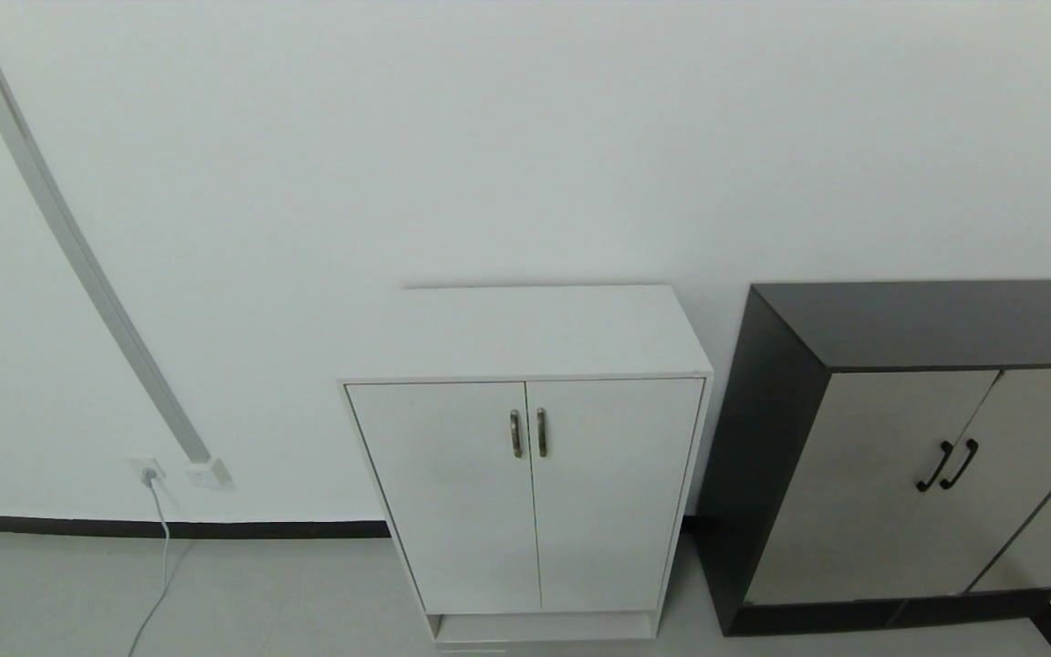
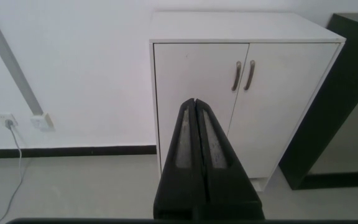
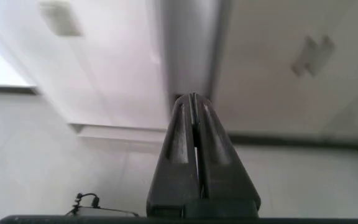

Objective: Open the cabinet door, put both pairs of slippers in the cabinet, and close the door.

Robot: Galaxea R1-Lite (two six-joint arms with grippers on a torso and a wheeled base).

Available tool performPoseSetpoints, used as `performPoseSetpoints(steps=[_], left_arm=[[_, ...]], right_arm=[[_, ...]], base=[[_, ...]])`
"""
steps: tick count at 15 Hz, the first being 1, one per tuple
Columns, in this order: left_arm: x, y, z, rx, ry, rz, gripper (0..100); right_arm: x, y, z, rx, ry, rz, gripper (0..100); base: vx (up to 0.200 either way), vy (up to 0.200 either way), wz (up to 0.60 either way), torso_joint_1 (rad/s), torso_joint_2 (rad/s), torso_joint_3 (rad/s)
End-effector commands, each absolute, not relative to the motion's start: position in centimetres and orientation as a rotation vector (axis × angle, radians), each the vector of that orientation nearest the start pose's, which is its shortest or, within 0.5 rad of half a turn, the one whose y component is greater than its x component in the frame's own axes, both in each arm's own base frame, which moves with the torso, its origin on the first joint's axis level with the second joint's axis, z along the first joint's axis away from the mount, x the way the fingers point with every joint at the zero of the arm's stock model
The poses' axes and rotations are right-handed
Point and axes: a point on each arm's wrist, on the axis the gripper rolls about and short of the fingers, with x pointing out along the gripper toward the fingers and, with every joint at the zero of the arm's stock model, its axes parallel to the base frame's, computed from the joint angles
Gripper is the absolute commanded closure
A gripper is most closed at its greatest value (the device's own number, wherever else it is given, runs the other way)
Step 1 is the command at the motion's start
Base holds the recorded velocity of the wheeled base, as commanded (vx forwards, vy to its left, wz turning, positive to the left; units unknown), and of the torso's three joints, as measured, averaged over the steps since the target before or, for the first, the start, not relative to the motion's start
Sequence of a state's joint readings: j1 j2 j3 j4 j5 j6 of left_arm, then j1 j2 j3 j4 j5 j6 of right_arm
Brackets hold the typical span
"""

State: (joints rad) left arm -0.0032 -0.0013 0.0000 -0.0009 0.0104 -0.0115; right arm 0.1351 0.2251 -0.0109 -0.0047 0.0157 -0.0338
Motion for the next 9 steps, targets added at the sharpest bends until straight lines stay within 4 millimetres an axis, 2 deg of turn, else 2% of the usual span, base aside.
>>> performPoseSetpoints(steps=[1,6,9], left_arm=[[-2.28,0.03,7.56,-0.012,-0.002,0.009,100],[-2.28,0.03,7.56,-0.012,-0.002,0.008,100],[-2.28,0.03,7.56,-0.012,-0.002,0.008,100]], right_arm=[[-1.32,-0.08,7.83,-0.073,0.116,0.193,100],[-1.74,0.18,7.71,-0.051,0.069,0.006,100],[-1.74,0.14,7.72,-0.001,0.067,-0.011,100]], base=[[0.0,0.0,0.0,0.0,0.0,0.0],[0.0,0.0,0.0,0.0,0.0,0.0],[0.0,0.0,0.0,0.0,0.0,0.0]])
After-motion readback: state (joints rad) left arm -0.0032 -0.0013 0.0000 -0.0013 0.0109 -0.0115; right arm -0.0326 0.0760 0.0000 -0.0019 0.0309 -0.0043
